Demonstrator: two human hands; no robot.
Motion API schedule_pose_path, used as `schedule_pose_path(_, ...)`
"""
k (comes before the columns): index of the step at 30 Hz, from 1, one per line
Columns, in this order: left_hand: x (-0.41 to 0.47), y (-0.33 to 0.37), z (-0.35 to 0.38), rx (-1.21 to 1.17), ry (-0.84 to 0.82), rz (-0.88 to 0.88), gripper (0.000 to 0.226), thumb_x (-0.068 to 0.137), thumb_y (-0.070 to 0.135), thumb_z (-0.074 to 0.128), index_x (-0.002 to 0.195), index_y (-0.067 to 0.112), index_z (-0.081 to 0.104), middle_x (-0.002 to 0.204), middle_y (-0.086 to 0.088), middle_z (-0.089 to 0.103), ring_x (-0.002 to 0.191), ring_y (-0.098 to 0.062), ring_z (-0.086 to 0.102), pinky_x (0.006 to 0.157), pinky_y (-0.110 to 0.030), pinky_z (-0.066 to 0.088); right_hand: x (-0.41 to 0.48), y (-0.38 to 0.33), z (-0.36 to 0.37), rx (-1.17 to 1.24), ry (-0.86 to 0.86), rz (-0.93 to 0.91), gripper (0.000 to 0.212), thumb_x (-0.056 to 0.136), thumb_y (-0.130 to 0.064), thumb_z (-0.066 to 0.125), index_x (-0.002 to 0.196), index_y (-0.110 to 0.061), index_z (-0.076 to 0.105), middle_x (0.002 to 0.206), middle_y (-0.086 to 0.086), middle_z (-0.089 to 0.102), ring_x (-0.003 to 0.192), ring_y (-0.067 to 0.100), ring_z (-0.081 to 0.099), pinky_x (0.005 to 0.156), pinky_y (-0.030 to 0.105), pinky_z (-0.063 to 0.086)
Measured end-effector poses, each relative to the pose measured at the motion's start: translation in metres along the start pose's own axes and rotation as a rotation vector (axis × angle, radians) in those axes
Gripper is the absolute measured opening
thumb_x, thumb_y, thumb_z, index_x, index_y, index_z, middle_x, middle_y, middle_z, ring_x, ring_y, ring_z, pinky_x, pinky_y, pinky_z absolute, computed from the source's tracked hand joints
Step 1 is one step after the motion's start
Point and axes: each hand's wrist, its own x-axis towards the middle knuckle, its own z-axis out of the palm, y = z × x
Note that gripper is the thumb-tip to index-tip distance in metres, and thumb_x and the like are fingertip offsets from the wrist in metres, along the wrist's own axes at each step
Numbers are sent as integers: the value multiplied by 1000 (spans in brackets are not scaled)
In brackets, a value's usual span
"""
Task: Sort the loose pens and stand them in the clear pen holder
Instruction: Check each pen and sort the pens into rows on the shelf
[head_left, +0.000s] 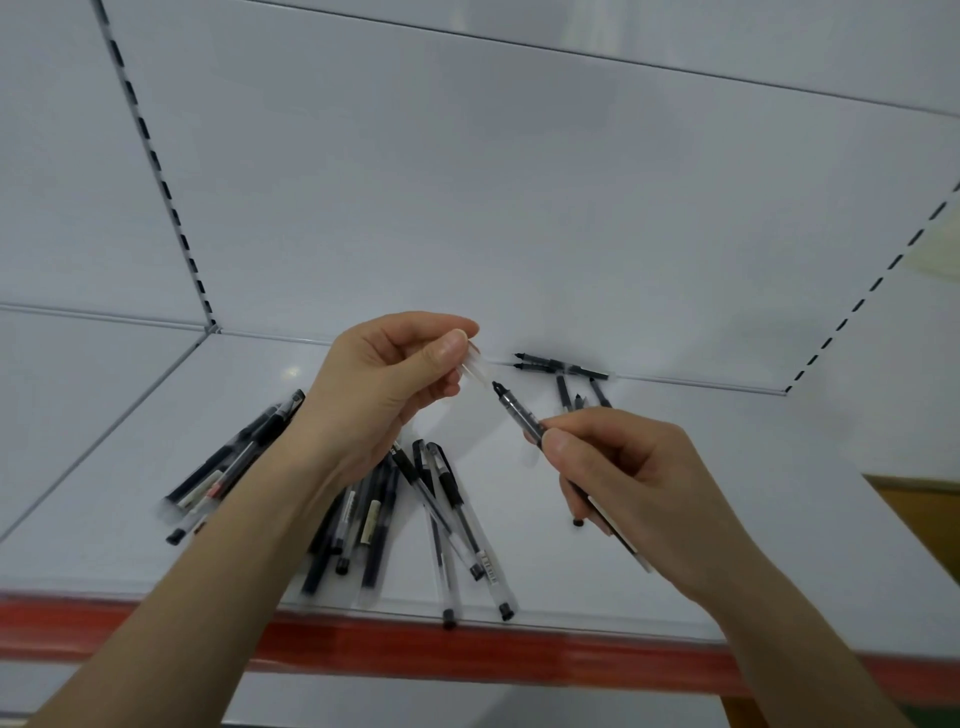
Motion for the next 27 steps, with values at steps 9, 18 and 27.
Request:
schedule_pose_path(9, -2, -1, -2, 33, -37, 59, 18, 71, 9, 71, 88, 12, 67, 67, 0, 68, 59, -9, 60, 61, -16, 51, 1, 1, 3, -1, 11, -20, 20, 86, -15, 54, 72, -20, 67, 43, -3, 49, 40, 8, 37, 42, 18, 33)
schedule_pose_path(18, -2, -2, -3, -156, 52, -95, 13, 67, 9, 63, 79, 9, 58, 63, -3, 66, 57, -11, 66, 55, -17, 53, 5, 4, 2, 44, 107, -41, 16, 88, -15, 54, 79, -12, 67, 46, -2, 53, 41, 13, 41, 41, 23, 37)
schedule_pose_path(27, -4, -2, 1, -143, -8, -105, 15, 91, 8, 47, 95, 10, 61, 64, 1, 57, 59, -9, 55, 59, -17, 50, 1, 2, 5, 35, 69, -34, 17, 88, -15, 54, 77, -14, 67, 46, -4, 52, 41, 13, 41, 42, 24, 37)
